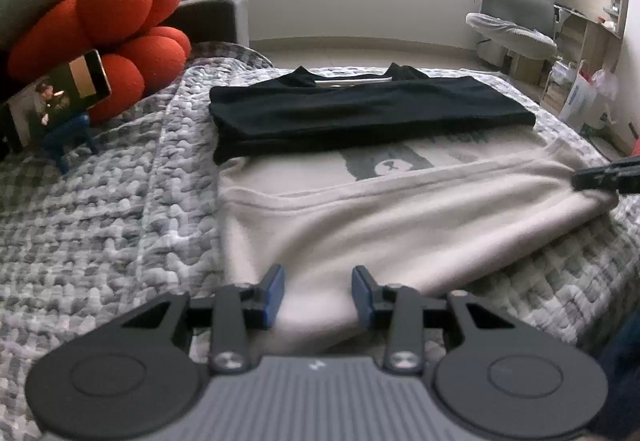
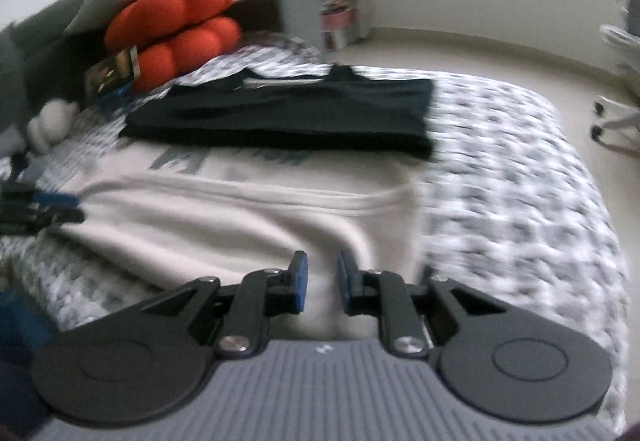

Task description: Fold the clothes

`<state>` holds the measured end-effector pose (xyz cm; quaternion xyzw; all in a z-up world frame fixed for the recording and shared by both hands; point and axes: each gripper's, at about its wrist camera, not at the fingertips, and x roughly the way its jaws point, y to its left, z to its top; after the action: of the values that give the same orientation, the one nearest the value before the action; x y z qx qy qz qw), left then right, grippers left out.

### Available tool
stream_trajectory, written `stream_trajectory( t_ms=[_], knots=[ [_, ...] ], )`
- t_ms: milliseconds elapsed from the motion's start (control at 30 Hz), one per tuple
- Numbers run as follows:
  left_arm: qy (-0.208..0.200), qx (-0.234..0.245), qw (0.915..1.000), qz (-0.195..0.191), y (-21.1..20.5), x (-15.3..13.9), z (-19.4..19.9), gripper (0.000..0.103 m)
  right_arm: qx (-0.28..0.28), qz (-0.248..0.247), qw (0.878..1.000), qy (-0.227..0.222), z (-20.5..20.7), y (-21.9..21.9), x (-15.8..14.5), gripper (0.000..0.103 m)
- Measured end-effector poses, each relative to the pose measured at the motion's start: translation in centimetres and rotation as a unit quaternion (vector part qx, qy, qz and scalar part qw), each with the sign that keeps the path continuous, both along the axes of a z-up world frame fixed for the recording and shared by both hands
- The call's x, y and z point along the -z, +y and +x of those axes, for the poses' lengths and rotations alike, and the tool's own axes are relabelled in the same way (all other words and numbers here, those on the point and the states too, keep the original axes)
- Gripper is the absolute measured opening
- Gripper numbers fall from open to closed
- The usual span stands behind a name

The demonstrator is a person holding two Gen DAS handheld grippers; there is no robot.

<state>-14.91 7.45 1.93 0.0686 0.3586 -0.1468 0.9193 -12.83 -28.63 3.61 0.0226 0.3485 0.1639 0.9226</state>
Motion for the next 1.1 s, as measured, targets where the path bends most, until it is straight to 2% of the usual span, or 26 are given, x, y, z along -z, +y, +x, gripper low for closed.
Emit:
stream_trajectory(
  t_ms=[233,300,400,500,633,767,933,1033,1100],
  knots=[
    [-0.008,-0.012,0.9999,0.008,0.4,-0.8,-0.1,0.039,0.017,0.002,1.0,-0.014,-1.1,-1.7,-0.4,0.018],
    [-0.016,-0.014,0.9997,0.01,0.5,-1.4,-0.3,0.04,0.024,0.001,0.999,-0.024,-1.4,-1.6,-0.9,0.026],
    [-0.021,-0.009,0.9997,0.013,0.4,-1.6,-0.5,0.043,0.028,0.006,0.999,-0.041,-1.8,-1.5,-1.9,0.026],
    [-0.007,-0.015,0.9997,0.021,0.4,-0.8,0.0,0.043,0.019,0.014,0.999,-0.049,-1.9,-1.2,-2.4,0.028],
    [-0.007,-0.017,0.9996,0.02,0.4,-0.2,-0.1,0.043,0.014,-0.012,1.0,-0.023,-1.4,-0.6,-0.9,0.029],
    [-0.008,-0.02,0.9996,0.019,0.6,-0.8,-0.2,0.043,0.045,-0.028,0.999,-0.005,-1.0,-1.0,-0.1,0.029],
    [-0.008,-0.024,0.9995,0.017,0.7,-0.7,-0.1,0.045,0.061,-0.01,0.998,-0.026,-1.5,-1.4,-1.6,0.029],
    [-0.004,-0.028,0.9995,0.018,0.6,0.0,0.1,0.048,0.049,-0.007,0.998,-0.031,-1.5,-0.8,-1.8,0.029],
    [-0.003,-0.031,0.9994,0.013,0.7,0.0,0.1,0.048,0.05,-0.023,0.998,-0.016,-1.2,-0.4,-0.9,0.029]
  ],
)
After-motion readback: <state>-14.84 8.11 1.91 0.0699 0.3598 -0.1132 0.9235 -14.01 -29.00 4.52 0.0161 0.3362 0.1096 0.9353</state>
